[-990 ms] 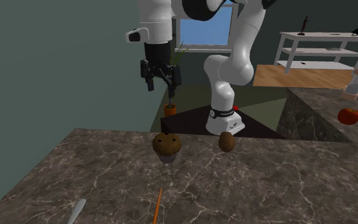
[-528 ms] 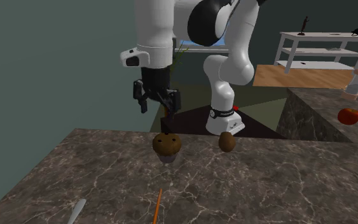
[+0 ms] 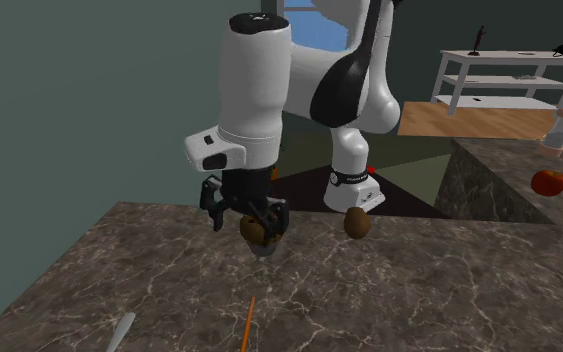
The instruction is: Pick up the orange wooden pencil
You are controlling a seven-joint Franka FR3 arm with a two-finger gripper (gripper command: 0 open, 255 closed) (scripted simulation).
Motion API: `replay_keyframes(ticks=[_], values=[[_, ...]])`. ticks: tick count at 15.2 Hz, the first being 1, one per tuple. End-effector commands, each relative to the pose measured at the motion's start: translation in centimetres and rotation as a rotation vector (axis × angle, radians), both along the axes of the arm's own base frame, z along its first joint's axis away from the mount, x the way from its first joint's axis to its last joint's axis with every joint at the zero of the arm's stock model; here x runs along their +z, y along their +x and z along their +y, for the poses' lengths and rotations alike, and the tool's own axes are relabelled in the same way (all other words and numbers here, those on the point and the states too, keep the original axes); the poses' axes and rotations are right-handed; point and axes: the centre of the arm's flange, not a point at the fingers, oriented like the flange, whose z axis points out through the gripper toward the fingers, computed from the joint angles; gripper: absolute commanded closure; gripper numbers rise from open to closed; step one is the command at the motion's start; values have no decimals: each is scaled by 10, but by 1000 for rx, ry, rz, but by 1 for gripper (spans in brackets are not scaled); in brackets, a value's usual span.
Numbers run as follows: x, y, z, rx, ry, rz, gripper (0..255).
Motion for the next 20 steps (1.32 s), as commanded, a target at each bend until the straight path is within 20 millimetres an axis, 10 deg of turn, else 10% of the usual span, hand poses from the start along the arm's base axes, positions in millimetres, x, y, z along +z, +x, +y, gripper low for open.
replay_keyframes(ticks=[1,8,18,19,20], values=[[-19,6,23,49,-15,-13,0],[-74,20,99,214,-70,-58,0],[-114,20,99,214,-70,-58,0],[-114,20,98,214,-70,-58,255],[-114,20,98,214,-70,-58,255]])
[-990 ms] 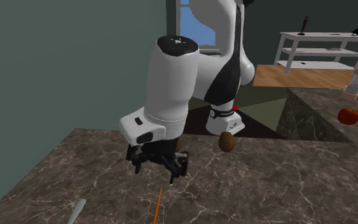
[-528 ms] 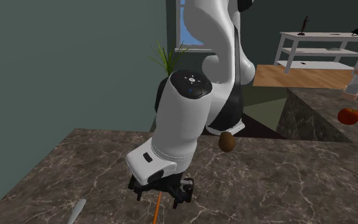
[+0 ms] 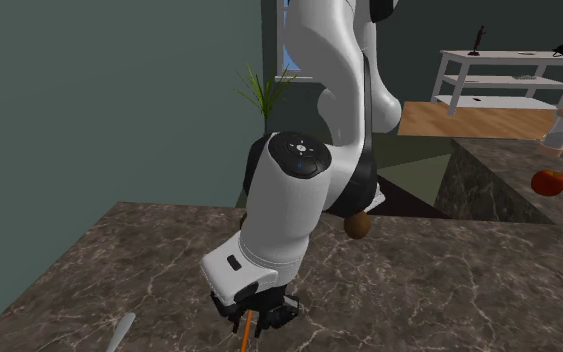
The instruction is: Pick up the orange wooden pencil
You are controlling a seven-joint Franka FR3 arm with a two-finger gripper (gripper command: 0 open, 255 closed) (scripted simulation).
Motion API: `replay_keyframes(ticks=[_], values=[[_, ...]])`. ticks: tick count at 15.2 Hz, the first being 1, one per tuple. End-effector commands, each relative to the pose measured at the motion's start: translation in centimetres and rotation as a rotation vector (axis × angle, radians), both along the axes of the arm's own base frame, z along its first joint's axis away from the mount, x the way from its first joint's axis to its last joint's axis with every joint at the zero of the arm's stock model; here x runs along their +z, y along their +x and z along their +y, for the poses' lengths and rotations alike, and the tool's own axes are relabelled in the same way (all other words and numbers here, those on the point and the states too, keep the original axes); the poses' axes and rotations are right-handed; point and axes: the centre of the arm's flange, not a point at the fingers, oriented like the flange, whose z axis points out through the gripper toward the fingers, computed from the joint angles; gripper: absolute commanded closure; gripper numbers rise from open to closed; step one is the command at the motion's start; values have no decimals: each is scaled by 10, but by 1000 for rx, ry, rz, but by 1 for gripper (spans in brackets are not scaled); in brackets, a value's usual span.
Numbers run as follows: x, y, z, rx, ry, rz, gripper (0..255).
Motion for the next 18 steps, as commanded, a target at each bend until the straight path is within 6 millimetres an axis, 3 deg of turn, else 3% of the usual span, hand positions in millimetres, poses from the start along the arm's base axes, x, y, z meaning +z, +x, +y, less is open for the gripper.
replay_keyframes(ticks=[1,8,18], values=[[0,0,0,0,0,0,255],[0,0,0,0,0,0,255],[53,0,0,0,0,0,255]])
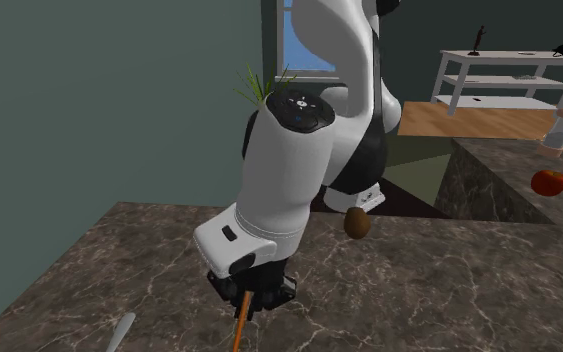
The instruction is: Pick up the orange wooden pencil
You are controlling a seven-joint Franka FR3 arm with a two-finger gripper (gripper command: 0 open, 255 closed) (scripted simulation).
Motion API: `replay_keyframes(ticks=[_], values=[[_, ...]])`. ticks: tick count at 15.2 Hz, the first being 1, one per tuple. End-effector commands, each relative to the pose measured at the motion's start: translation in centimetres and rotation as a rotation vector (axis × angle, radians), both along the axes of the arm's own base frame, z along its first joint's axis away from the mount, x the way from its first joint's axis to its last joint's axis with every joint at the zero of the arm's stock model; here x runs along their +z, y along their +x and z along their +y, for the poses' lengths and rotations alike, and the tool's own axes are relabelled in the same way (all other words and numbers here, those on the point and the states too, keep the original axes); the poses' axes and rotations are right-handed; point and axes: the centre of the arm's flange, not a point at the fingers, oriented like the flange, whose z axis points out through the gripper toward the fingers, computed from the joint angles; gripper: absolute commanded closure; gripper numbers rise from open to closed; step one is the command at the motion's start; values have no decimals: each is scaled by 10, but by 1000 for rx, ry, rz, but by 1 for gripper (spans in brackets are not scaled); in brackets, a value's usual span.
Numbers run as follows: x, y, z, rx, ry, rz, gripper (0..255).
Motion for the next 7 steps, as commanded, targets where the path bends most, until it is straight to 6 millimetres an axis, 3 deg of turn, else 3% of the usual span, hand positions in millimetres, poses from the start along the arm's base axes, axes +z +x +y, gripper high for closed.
replay_keyframes(ticks=[1,5,7], values=[[11,-2,0,0,0,1,255],[32,-2,0,0,0,1,255],[33,-2,0,0,0,1,255]])
